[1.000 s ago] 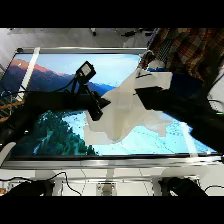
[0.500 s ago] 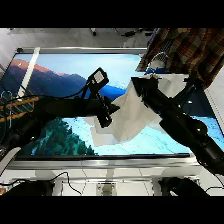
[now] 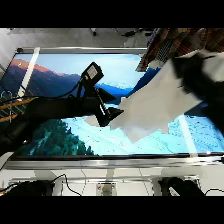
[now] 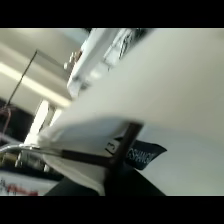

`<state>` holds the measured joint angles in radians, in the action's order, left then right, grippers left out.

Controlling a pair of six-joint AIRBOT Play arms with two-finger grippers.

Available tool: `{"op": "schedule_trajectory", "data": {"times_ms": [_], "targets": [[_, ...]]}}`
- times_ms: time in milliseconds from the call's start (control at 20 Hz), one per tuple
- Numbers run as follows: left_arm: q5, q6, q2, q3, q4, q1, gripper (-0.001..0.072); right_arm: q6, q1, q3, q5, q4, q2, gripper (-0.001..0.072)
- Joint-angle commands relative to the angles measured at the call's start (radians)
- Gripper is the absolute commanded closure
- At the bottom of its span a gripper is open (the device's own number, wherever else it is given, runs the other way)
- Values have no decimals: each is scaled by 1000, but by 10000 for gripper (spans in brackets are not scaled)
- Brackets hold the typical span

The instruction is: Fold the clothes and pants, and hang the long-sleeved shirts on hangers.

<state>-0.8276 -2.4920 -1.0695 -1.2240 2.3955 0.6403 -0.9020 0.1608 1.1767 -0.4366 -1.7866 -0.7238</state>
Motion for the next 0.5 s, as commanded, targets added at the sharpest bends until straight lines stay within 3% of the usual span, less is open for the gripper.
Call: {"op": "schedule_trajectory", "data": {"times_ms": [0,200,450], "targets": [[2,9,39,0,-1,0,115,-51,-221,214,-173,-1,-1,668],[2,10,63,0,-1,0,115,-122,-478,421,-327,-156,-81,667],[1,10,68,0,-1,0,115,-54,-621,659,-350,-264,-211,667]]}}
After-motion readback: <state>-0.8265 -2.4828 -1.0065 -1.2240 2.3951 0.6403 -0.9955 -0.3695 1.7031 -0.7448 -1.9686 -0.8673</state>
